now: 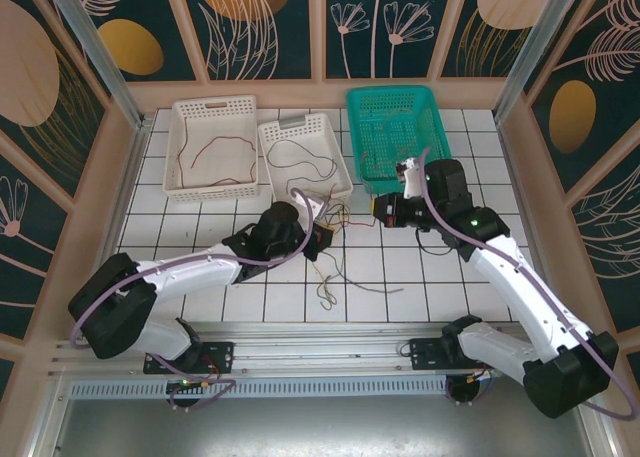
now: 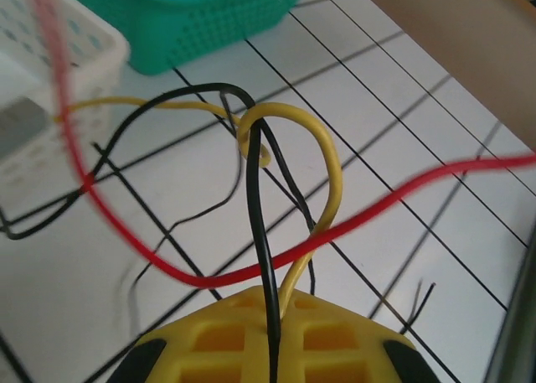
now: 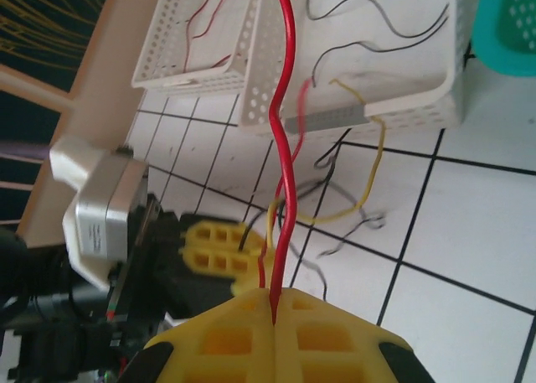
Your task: Untangle the cables
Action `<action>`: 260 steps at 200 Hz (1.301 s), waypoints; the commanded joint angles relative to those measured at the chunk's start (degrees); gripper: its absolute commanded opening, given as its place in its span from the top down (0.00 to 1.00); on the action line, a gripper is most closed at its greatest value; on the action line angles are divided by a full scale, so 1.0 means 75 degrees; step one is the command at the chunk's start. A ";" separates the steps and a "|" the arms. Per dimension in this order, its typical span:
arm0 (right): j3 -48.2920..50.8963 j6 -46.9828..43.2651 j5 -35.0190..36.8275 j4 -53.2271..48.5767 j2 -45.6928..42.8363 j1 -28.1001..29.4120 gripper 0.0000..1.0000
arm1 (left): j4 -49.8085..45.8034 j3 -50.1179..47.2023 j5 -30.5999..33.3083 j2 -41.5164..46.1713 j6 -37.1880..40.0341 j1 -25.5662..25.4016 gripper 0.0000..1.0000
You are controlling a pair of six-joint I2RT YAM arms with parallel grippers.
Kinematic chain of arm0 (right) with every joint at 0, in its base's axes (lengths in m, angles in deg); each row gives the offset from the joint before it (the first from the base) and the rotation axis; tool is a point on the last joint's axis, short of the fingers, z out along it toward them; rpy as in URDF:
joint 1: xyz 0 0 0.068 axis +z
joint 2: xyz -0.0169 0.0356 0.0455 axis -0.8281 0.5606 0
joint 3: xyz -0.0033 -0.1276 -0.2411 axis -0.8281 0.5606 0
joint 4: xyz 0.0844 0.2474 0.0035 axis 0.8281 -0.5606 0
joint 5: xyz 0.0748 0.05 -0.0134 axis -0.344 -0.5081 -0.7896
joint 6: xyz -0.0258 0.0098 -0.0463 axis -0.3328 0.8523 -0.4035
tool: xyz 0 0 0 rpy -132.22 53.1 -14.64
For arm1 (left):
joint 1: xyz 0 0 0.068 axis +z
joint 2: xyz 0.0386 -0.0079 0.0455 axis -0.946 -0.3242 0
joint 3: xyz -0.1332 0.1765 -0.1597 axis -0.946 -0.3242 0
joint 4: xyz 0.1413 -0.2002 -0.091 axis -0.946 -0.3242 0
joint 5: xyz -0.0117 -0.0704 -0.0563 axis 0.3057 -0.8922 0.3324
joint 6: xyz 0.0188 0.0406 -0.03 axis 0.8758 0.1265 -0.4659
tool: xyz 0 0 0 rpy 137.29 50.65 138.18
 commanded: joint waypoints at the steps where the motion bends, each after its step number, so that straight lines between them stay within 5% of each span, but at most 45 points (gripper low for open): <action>1: -0.0006 -0.0111 -0.0496 -0.0187 -0.0459 -0.0042 1.00 | -0.0993 0.0314 0.1049 0.0155 0.0176 0.0096 1.00; 28: -0.0426 -0.0180 0.0041 -0.0711 -0.0865 -0.0179 1.00 | -0.1465 0.0500 0.1559 0.0089 0.0107 0.0107 1.00; 103: -0.1582 -0.0554 -0.0569 -0.1760 -0.0925 -0.0553 1.00 | -0.2444 0.0799 0.2990 0.0195 -0.0272 0.0268 1.00; 151: -0.2092 -0.0144 -0.0492 -0.1127 -0.0878 -0.0658 1.00 | -0.2853 0.0808 0.2524 0.1225 -0.0427 0.0422 1.00; 195: -0.2477 0.0304 -0.0733 0.0304 0.0209 -0.0572 1.00 | -0.3889 0.1044 0.2843 0.2666 -0.0318 0.0424 1.00; 260: -0.4344 0.0381 0.0079 0.1547 0.2864 0.0596 1.00 | -0.5528 0.1324 0.3814 0.4373 -0.0184 0.0429 1.00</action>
